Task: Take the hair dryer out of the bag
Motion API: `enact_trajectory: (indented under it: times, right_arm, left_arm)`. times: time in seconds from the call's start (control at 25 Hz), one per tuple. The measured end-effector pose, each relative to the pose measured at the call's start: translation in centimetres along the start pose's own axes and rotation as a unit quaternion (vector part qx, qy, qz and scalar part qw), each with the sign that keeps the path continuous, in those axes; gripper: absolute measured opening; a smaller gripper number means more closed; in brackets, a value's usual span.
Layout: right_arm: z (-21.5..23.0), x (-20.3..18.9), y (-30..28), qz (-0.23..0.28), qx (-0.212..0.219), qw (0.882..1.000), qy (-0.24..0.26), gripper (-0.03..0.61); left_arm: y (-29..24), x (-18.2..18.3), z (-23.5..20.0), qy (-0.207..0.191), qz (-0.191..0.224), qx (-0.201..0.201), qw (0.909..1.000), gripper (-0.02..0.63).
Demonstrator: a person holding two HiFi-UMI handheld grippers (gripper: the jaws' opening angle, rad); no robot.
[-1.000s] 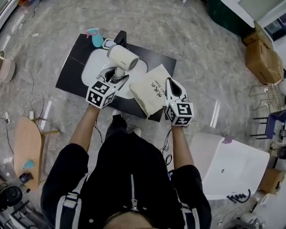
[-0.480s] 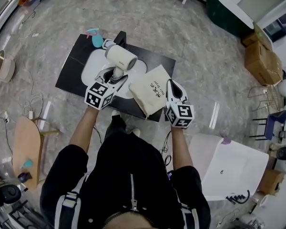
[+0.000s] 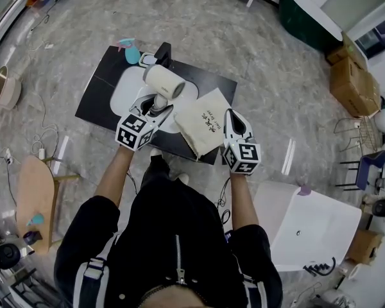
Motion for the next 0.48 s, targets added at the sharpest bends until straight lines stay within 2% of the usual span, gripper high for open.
enact_trajectory:
  times: [0.48]
  right_arm:
    - [-0.28,-0.3,0.13,-0.003,0.001,1.0,-0.007,0.008]
  left_arm:
    - [0.22,-0.28,0.07,0.004,-0.003,-0.001,1.0,0.222]
Point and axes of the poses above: the fingertips, and each gripper's own axes: y backward along the fingers, z to its right, x out of its top, the point moved 5 cm from there along y, backward along the fingers, and after that the axes turned 8 degrees about x, right-handed, at the moved point
